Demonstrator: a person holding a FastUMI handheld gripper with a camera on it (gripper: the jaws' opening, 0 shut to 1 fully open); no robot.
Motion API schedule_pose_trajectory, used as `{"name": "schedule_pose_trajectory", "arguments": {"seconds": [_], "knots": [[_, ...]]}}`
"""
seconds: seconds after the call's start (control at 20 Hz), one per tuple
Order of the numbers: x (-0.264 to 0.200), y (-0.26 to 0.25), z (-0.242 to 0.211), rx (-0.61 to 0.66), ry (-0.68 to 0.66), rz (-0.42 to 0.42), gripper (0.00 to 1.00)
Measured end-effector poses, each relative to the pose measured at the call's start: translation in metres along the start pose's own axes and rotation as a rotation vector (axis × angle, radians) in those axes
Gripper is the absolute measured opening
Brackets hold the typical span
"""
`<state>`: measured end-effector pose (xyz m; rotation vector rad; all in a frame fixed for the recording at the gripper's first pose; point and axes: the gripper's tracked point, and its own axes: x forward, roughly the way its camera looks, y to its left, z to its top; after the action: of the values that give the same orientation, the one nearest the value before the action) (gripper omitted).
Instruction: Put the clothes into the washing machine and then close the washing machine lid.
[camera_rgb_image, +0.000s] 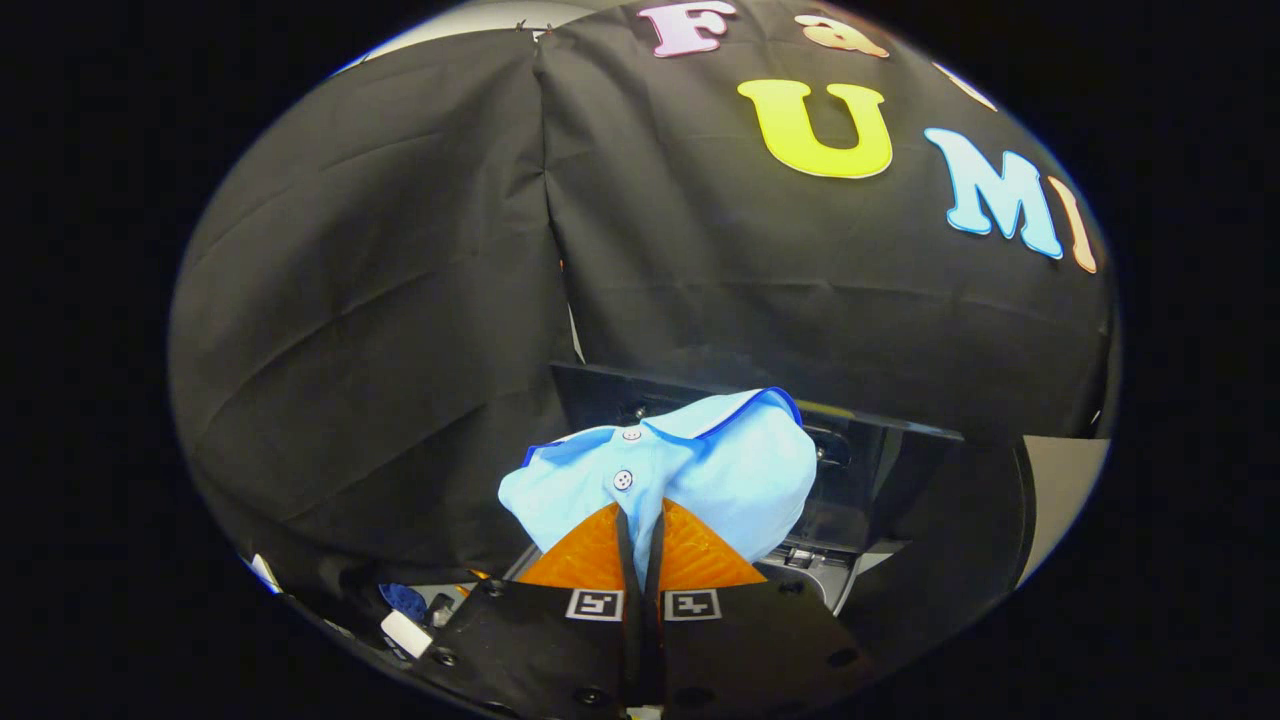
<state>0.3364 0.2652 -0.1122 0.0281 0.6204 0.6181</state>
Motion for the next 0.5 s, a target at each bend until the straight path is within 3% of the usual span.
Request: {"name": "schedule_pose_trajectory", "arguments": {"seconds": [0.5], "knots": [[0.054,-0.008,-0.059,-0.002,0.094,-0.04,0.01]]}}
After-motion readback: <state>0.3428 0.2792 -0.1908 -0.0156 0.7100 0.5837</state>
